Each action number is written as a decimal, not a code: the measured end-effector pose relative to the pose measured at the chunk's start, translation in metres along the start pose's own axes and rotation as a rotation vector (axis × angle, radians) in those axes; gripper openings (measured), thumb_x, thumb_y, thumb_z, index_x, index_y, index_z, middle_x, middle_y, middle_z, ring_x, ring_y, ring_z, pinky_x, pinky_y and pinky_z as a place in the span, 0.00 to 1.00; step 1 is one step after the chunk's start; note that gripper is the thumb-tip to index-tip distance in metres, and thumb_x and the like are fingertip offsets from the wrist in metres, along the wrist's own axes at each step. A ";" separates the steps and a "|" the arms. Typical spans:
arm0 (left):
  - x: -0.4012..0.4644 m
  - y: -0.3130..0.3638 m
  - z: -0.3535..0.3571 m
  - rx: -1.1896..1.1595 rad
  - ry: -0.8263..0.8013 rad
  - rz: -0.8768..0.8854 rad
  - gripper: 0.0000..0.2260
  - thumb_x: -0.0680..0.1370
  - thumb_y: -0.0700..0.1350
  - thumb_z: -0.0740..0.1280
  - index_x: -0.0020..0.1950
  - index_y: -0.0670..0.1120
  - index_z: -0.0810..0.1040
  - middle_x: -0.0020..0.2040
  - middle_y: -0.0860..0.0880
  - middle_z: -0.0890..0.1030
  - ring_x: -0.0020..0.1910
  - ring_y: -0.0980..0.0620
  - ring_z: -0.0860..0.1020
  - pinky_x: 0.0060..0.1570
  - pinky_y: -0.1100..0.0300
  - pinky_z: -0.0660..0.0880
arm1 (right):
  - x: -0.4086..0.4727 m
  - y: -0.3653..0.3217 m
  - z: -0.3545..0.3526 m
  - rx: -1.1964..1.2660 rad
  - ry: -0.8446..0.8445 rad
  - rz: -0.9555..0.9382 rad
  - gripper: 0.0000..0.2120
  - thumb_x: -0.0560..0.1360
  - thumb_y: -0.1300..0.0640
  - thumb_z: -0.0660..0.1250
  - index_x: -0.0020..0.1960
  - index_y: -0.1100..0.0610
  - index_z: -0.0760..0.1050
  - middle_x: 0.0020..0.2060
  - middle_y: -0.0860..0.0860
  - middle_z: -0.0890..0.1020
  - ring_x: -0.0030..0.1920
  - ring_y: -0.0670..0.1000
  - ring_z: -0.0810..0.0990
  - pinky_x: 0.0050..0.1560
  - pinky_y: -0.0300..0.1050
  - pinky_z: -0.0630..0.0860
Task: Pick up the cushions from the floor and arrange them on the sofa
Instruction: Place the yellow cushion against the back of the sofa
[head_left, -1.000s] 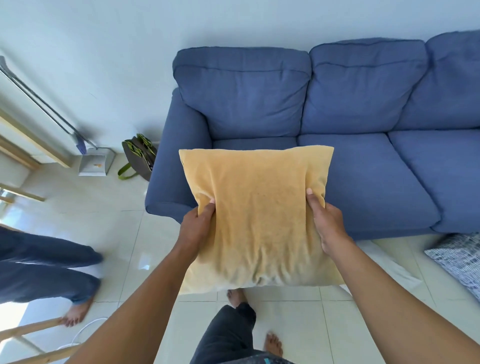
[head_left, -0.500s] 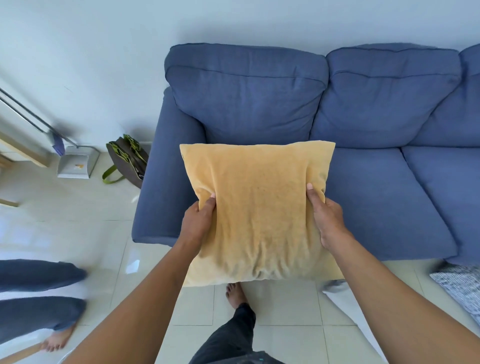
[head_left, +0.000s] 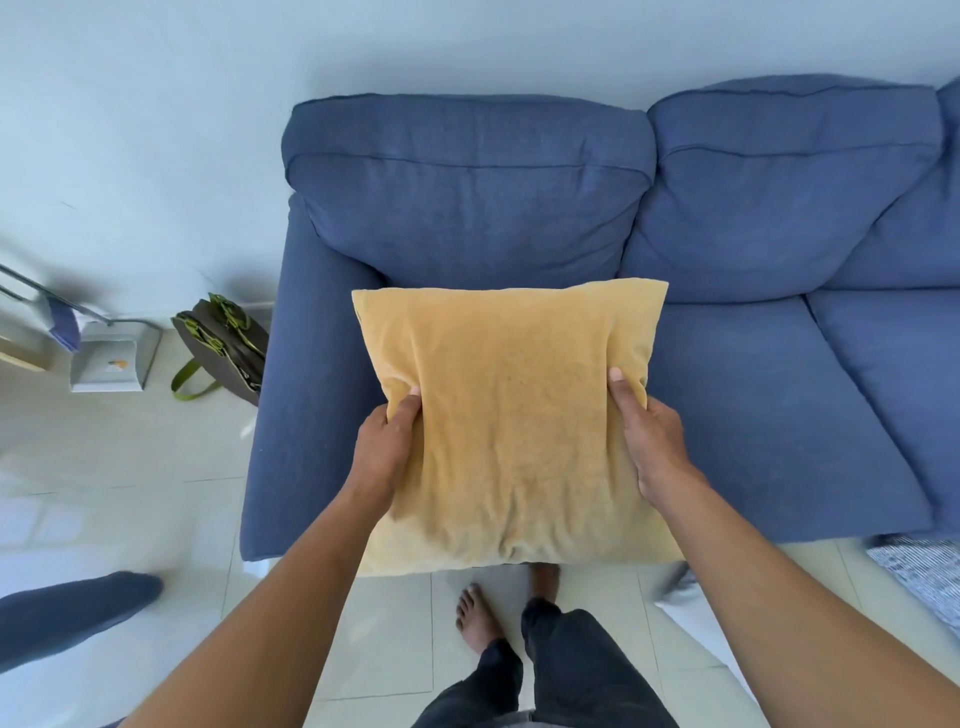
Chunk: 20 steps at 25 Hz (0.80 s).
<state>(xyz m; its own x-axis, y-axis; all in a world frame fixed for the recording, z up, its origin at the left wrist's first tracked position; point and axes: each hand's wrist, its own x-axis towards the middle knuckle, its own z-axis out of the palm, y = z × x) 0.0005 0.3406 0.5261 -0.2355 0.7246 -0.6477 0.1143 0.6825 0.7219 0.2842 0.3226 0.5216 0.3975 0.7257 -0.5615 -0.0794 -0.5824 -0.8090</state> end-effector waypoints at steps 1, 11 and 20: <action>0.006 0.005 0.002 0.000 -0.004 -0.012 0.28 0.79 0.68 0.64 0.67 0.48 0.78 0.59 0.52 0.81 0.57 0.49 0.80 0.57 0.49 0.72 | 0.006 -0.003 0.002 0.001 -0.002 0.004 0.33 0.72 0.28 0.69 0.65 0.52 0.82 0.59 0.48 0.85 0.61 0.55 0.82 0.68 0.60 0.76; 0.074 0.075 0.029 -0.042 -0.081 -0.076 0.10 0.79 0.52 0.68 0.58 0.53 0.83 0.56 0.49 0.87 0.55 0.47 0.84 0.46 0.53 0.77 | 0.099 -0.042 0.015 0.061 -0.129 0.067 0.30 0.70 0.33 0.74 0.64 0.50 0.81 0.58 0.46 0.86 0.60 0.51 0.83 0.63 0.54 0.78; 0.150 0.105 0.051 -0.095 -0.112 0.045 0.15 0.74 0.42 0.71 0.60 0.51 0.86 0.56 0.50 0.89 0.58 0.45 0.86 0.61 0.45 0.80 | 0.189 -0.079 0.032 0.104 -0.222 0.041 0.14 0.74 0.59 0.77 0.59 0.54 0.82 0.52 0.50 0.89 0.55 0.53 0.87 0.55 0.50 0.81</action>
<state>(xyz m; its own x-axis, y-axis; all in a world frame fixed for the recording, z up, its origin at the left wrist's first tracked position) 0.0263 0.5256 0.4927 -0.1229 0.7639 -0.6335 0.0297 0.6409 0.7671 0.3358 0.5172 0.4738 0.1819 0.7719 -0.6092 -0.1895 -0.5804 -0.7920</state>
